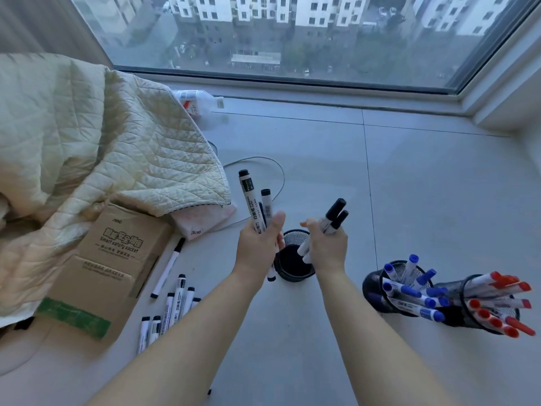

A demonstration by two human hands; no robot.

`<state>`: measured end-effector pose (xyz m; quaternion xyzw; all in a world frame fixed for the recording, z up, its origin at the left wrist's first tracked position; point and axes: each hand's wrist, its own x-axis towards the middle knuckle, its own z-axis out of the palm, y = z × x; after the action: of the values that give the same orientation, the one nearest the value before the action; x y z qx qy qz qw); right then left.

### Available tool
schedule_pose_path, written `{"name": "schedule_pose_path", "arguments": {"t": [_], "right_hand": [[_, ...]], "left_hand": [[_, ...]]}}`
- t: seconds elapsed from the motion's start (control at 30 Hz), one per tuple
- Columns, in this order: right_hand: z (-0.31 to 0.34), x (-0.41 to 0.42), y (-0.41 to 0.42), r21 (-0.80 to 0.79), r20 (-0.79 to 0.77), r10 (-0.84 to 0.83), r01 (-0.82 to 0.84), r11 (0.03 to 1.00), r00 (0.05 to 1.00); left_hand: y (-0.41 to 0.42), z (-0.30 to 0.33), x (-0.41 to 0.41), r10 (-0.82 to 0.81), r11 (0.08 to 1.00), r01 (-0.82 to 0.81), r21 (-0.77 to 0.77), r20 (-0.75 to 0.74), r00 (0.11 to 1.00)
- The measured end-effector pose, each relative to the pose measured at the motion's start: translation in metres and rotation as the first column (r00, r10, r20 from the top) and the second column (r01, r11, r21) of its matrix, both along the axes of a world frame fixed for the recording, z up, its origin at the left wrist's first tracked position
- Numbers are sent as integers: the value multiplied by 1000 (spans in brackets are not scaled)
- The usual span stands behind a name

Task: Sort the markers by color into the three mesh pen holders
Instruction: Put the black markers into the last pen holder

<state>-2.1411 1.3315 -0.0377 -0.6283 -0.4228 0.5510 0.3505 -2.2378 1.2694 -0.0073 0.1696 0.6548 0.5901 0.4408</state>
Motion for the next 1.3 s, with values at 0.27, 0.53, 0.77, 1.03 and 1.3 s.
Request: {"name": "schedule_pose_path", "arguments": {"t": [0.27,0.53,0.77,1.03,1.3], "right_hand": [[-23,13,-11,11,126,136,-138,990,983],[-24,18,-14,54,12,97,-98,994,995],[-24,31,-17,108,41,166,-169,980,985],[-18,34,-20,115,78,153,-161,980,985],[-8,35,-21,108,135,160,-175,979,978]], "left_hand": [[16,-22,17,182,983,-183,-13,-71,981],[4,-44,38,189,979,-200,-33,-204,961],[-5,-57,49,122,990,-133,-36,-213,969],[-10,-53,55,136,981,-165,-97,-254,958],[-13,-36,54,85,993,-112,-46,-391,917]]}}
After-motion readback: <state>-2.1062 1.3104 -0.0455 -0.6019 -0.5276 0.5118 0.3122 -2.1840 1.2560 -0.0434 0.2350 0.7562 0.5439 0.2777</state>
